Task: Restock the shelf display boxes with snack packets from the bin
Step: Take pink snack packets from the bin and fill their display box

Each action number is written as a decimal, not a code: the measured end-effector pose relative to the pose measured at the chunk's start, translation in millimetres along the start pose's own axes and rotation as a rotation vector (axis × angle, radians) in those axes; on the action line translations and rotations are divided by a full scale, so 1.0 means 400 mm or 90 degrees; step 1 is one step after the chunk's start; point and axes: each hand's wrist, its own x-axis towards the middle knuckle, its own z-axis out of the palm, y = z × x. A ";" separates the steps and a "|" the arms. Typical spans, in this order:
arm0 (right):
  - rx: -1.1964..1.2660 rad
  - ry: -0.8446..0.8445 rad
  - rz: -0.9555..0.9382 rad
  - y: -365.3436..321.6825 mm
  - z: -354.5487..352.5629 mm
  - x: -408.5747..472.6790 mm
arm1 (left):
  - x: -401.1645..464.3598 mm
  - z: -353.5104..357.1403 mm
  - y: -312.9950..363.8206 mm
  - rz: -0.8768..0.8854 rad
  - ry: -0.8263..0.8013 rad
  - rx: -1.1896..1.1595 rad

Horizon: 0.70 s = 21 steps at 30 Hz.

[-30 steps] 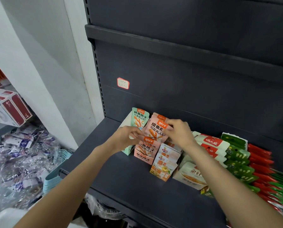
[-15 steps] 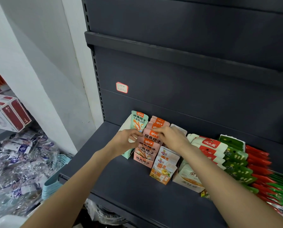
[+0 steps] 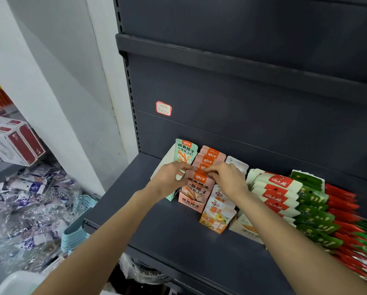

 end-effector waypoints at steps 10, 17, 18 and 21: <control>0.112 0.106 0.042 -0.029 -0.021 -0.042 | -0.005 -0.009 0.000 0.059 -0.025 0.132; 0.178 0.123 0.024 -0.068 -0.003 -0.129 | -0.111 -0.016 0.038 0.071 0.070 0.076; 0.186 0.125 0.023 -0.073 -0.002 -0.145 | -0.136 -0.018 0.047 0.059 0.099 0.046; 0.205 0.134 0.017 -0.095 0.013 -0.205 | -0.223 -0.016 0.070 0.013 0.168 0.009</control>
